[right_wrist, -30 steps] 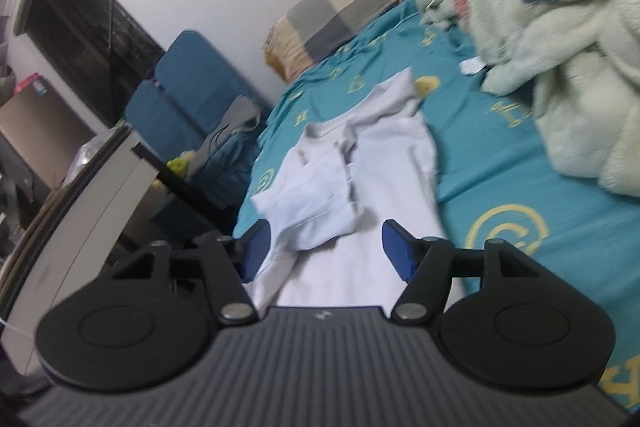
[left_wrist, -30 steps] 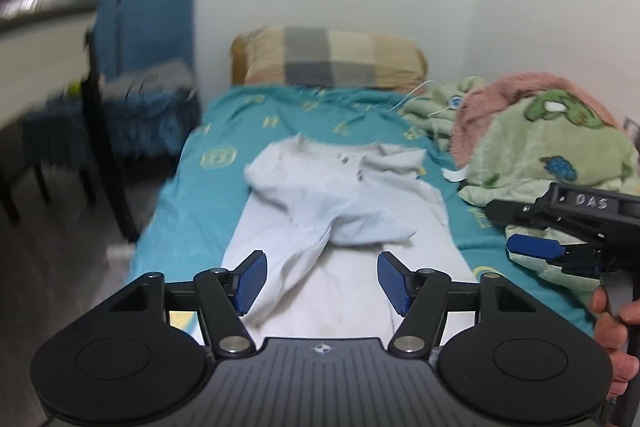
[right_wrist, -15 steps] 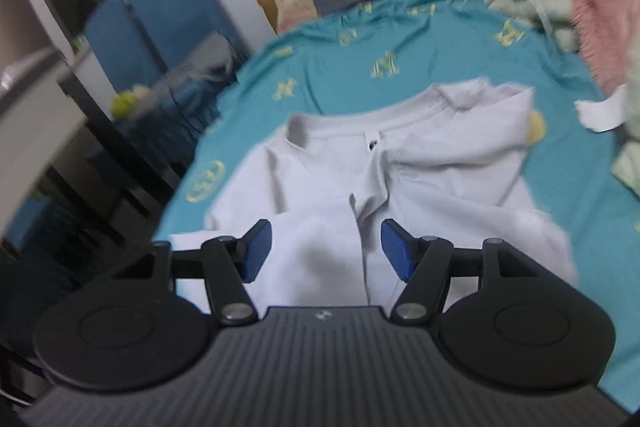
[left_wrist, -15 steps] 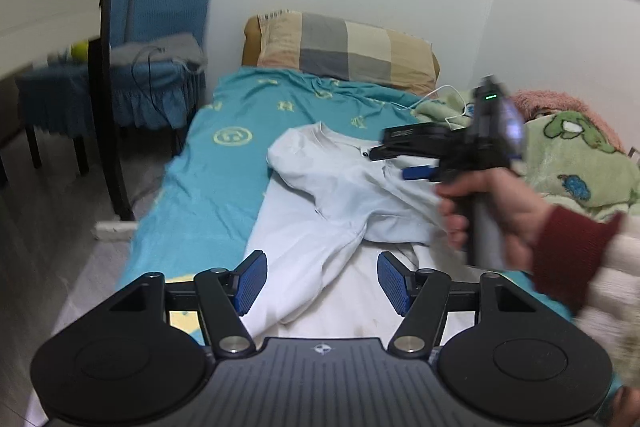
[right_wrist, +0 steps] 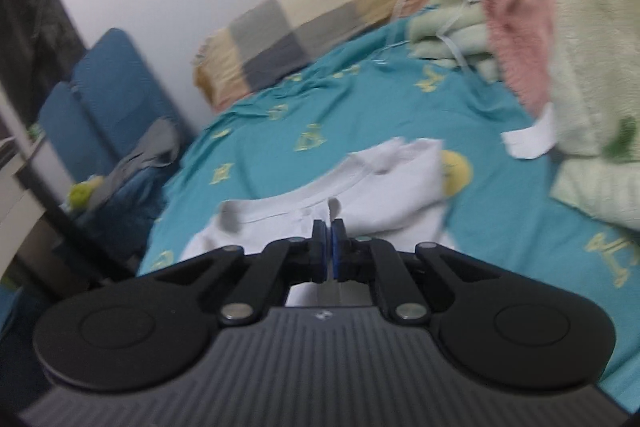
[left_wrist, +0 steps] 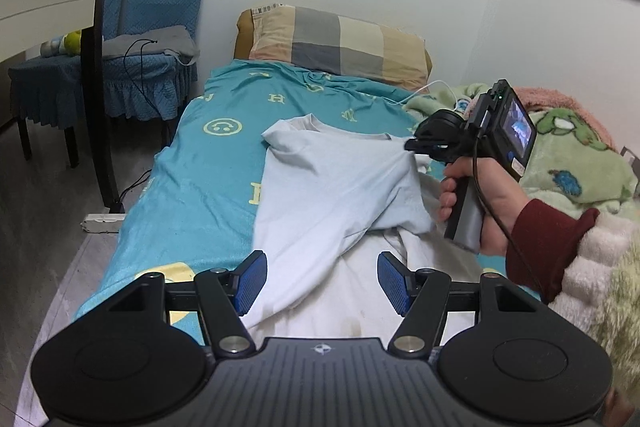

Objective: Fold clothes

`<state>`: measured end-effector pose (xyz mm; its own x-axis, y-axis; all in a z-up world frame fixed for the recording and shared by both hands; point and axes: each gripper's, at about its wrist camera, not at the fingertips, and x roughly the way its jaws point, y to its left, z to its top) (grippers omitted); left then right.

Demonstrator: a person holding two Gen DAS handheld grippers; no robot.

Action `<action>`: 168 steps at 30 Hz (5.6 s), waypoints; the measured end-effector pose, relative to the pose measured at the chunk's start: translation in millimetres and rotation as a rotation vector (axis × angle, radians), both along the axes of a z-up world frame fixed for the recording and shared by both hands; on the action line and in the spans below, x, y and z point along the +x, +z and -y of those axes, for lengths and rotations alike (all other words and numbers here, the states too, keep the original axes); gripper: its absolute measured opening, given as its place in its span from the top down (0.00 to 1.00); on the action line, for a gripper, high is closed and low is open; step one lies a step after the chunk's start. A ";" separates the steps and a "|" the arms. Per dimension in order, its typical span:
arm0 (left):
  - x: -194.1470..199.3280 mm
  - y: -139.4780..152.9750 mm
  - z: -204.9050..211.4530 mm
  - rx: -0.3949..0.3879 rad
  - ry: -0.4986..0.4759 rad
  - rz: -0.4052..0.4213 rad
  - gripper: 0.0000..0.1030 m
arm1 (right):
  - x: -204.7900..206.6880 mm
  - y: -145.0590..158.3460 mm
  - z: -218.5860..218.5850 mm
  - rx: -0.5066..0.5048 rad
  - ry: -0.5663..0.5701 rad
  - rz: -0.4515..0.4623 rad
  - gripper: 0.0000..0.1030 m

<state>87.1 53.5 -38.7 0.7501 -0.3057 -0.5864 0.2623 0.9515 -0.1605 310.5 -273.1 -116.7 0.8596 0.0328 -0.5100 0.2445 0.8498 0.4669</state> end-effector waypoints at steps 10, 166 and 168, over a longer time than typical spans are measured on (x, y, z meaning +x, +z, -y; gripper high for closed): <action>18.3 -16.4 -3.3 0.040 0.038 -0.077 0.38 | -63.4 35.1 -5.9 -0.043 0.134 -0.052 0.92; 113.1 -15.9 27.1 -0.213 -0.061 -0.326 0.89 | -153.8 37.5 16.8 0.026 0.342 -0.301 0.93; 125.6 -38.5 32.4 -0.181 -0.050 -0.346 0.89 | -140.9 19.6 16.9 0.014 0.347 -0.332 0.93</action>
<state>212.7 21.0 -77.1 0.4988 -0.4584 -0.7356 0.2085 0.8872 -0.4115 169.6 -290.0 -97.0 0.5874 0.2983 -0.7523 0.0850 0.9017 0.4239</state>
